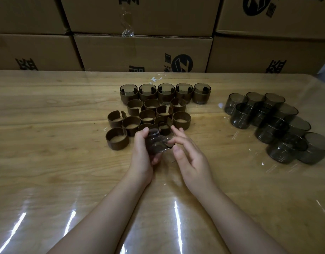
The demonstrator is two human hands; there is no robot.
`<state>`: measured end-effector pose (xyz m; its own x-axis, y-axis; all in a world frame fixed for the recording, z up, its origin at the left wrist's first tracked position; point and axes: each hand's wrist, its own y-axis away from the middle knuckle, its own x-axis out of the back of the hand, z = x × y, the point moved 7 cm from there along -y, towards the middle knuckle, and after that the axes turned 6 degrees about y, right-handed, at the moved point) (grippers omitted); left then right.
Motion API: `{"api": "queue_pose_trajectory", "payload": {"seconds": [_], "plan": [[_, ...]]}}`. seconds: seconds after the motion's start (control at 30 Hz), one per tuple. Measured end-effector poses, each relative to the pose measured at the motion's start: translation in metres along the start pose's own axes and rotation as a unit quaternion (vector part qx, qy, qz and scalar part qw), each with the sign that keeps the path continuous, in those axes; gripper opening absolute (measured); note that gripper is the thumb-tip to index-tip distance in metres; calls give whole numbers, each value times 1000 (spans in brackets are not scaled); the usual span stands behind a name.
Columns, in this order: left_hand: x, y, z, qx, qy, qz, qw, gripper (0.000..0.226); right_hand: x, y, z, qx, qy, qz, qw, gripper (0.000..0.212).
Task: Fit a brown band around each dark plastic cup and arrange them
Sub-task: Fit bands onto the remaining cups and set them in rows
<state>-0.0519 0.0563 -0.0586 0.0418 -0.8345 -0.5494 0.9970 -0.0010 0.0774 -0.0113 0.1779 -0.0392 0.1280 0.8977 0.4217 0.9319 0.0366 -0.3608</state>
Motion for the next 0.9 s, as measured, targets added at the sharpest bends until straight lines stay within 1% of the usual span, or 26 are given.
{"api": "queue_pose_trajectory", "payload": {"seconds": [0.1, 0.2, 0.3, 0.37, 0.43, 0.47, 0.6, 0.63, 0.67, 0.73, 0.8, 0.9], "plan": [[1, -2, -1, -5, -24, 1, 1000, 50, 1, 1, -1, 0, -13, 2, 1000, 27], [-2, -3, 0, -15, -60, -3, 998, 51, 2, 1, -2, 8, -18, 13, 1000, 24], [-5, -2, 2, -33, -122, -20, 992, 54, 7, 1, -1, 7, -37, 33, 999, 28], [-9, 0, 0, -29, -179, -49, 982, 55, 8, 1, 0, 6, -53, 36, 998, 33], [-16, 2, -3, -25, -221, -82, 971, 44, 8, 0, 1, 0, -69, 36, 997, 40], [-19, 4, -4, -28, -227, -96, 969, 39, 8, 0, 2, -3, -80, 39, 996, 39], [-26, 7, -4, -30, -230, -115, 966, 17, 12, -2, 1, -2, -111, 59, 992, 26], [-26, 7, -5, -28, -229, -118, 966, 16, 12, -2, 1, -5, -118, 57, 991, 24], [-26, 7, -5, -25, -224, -120, 967, 16, 10, -2, 2, -9, -120, 53, 991, 25], [-24, 7, -7, -11, -199, -115, 973, 18, 7, -2, 1, -7, -94, 55, 994, 33], [-21, 7, -8, -4, -187, -106, 977, 27, 8, 0, -2, 5, -47, 78, 996, 39], [-19, 7, -11, 3, -163, -109, 981, 35, 13, 4, -8, 10, 21, 125, 992, 38]]}}
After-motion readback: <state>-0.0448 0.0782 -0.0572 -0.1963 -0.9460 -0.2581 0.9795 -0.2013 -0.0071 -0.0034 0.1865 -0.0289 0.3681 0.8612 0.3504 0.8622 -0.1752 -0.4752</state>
